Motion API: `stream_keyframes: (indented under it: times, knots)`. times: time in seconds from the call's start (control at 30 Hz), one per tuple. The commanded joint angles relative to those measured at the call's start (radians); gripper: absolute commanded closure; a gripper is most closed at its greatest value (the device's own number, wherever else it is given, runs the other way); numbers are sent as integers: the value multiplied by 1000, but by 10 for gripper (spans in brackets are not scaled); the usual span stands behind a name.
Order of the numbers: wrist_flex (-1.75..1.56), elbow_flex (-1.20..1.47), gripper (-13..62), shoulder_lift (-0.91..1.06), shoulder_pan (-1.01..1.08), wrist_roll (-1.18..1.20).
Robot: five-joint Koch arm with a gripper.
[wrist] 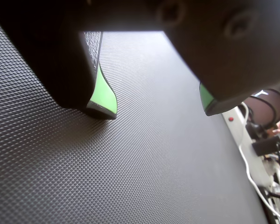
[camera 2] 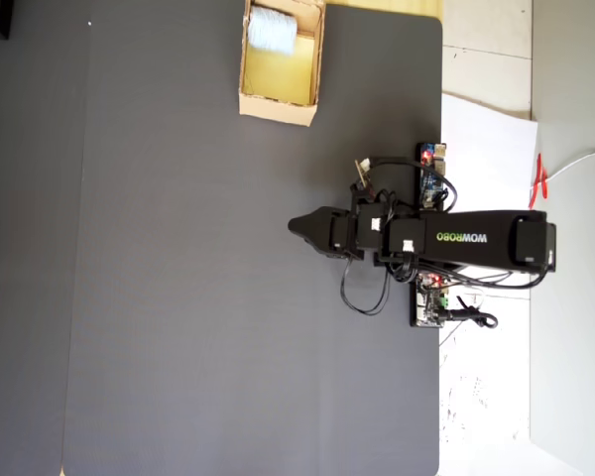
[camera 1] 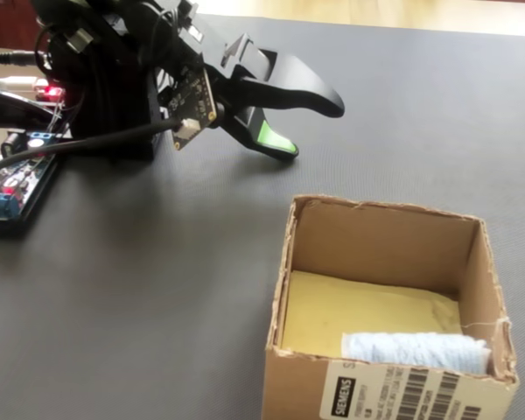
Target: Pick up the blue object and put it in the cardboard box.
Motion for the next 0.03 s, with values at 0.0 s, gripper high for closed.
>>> stream_keyframes:
  times: [0.0]
  knots:
    - [109,43,145,86,0,12]
